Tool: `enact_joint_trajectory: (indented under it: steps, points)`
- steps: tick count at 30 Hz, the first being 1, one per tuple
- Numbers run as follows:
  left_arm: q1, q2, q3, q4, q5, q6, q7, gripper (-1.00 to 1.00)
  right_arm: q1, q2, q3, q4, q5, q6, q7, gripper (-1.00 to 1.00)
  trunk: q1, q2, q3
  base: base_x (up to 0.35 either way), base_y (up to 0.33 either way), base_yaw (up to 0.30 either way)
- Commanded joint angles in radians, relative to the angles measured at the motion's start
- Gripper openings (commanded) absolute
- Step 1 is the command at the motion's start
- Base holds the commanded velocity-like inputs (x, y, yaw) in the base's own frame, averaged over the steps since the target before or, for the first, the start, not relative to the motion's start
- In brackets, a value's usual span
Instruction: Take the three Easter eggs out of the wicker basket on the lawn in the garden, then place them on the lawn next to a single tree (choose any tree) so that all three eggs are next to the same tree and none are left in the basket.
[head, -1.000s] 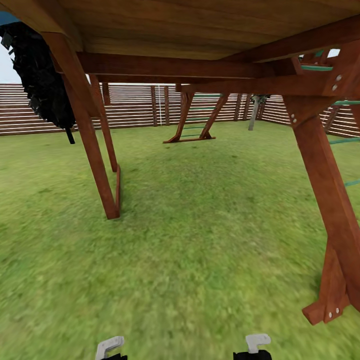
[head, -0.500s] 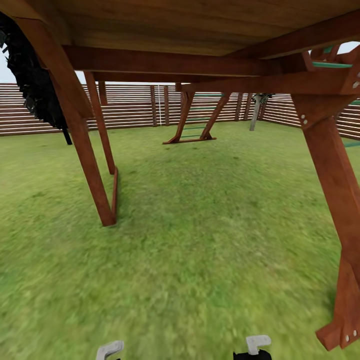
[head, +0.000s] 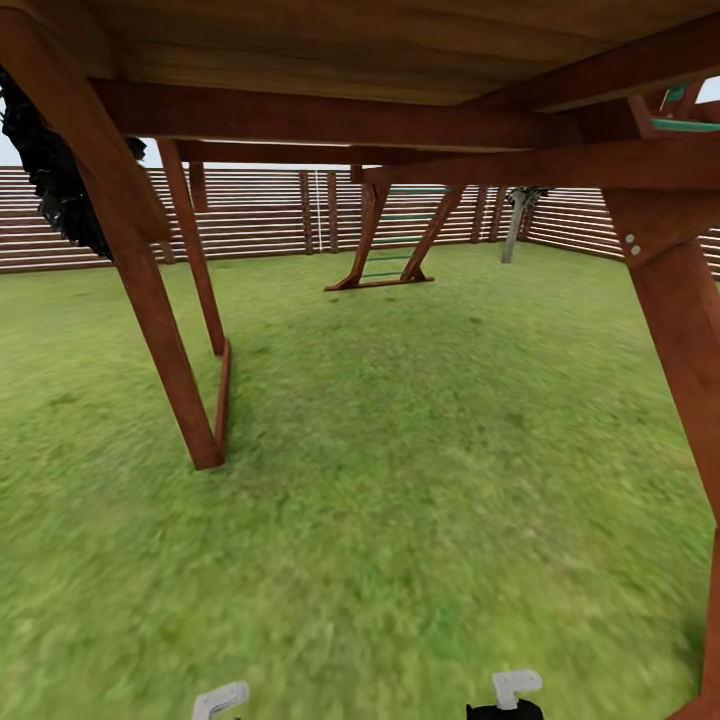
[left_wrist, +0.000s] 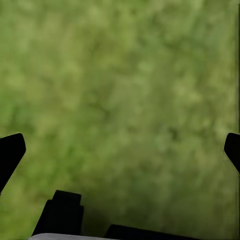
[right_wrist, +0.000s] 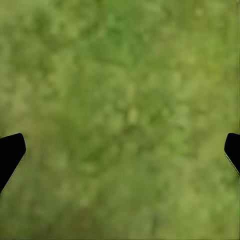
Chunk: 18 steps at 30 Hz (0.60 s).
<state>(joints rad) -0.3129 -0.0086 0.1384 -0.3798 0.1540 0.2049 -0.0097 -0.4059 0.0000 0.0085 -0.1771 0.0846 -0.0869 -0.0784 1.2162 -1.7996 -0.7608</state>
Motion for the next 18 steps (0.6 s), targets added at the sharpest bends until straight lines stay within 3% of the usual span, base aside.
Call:
enact_joint_trajectory:
  steps: [1, 14, 18]
  points:
    - [0.000, -0.001, 0.004, -0.002, 0.009, 0.007, -0.001, 1.00, -0.001, 0.000, 0.001, 0.001, 0.009, -0.002, -0.004, 1.00, 0.000, 0.000, -0.001, 0.316, 0.000, 0.000]
    - [0.000, 0.001, 0.006, -0.002, 0.009, 0.007, -0.001, 1.00, -0.001, -0.002, -0.001, 0.001, 0.006, -0.002, -0.004, 1.00, 0.000, 0.000, -0.001, 0.316, 0.000, 0.001]
    - [0.000, 0.001, 0.006, -0.002, 0.009, 0.007, -0.001, 1.00, -0.001, -0.002, -0.001, 0.002, 0.006, -0.002, -0.004, 1.00, 0.000, 0.000, -0.001, 0.316, 0.000, 0.141]
